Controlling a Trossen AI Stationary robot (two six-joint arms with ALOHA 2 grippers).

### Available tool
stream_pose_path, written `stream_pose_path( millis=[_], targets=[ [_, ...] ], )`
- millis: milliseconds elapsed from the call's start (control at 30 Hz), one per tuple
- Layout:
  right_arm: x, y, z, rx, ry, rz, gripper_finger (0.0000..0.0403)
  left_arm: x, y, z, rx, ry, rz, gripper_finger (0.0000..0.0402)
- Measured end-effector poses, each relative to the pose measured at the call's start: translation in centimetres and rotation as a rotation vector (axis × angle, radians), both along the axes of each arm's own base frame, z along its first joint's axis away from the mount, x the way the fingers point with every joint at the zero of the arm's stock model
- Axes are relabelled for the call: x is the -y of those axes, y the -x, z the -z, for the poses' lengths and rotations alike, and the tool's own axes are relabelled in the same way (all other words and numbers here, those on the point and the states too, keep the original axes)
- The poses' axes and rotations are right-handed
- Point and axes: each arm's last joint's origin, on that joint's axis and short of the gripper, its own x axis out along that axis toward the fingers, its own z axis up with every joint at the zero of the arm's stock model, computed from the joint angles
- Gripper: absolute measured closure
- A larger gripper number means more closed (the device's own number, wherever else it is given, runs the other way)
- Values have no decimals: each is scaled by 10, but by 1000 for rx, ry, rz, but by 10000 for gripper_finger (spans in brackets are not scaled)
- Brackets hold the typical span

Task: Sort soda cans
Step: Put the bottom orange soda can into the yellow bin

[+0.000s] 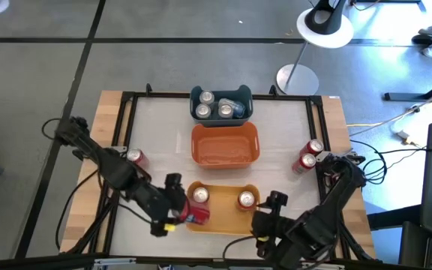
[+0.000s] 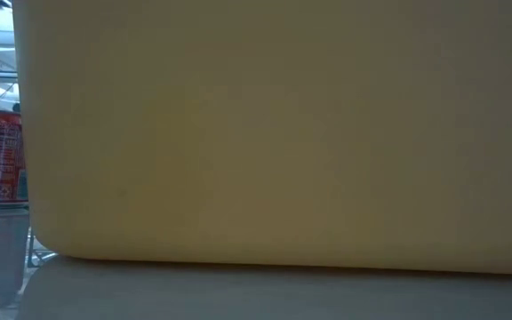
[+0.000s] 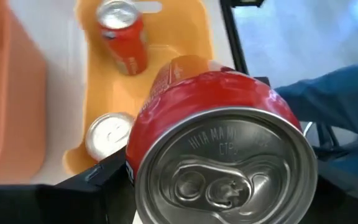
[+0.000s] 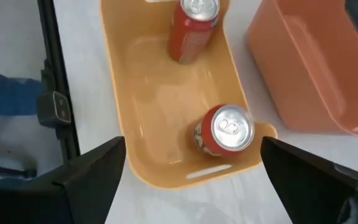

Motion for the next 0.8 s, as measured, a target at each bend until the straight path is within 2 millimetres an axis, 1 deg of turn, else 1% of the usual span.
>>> stream_pose_path(
  millis=[67, 133, 233, 367, 500, 600, 800],
  targets=[
    [1, 0, 0, -1, -1, -1, 31, 5, -8, 9, -14, -19, 7, 117],
    [1, -1, 0, -6, 2, -6, 31, 7, -16, 22, -60, -60, 7, 117],
    [2, -1, 0, -8, 5, -11, 31, 8, -24, 37, -115, -95, 5, 117],
    [2, -1, 0, 0, 15, -11, 31, 10, -30, 43, -127, -102, 22, 117],
    [2, -1, 0, 2, 17, -11, 31, 5, -36, 51, -150, -105, 21, 117],
    [2, -2, 1, 4, 29, -9, 31, 3, -40, 55, -182, -76, 30, 117],
    [4, -4, 1, 11, 34, 0, 31, 1, -43, 61, -230, -69, 63, 117]
  ],
)
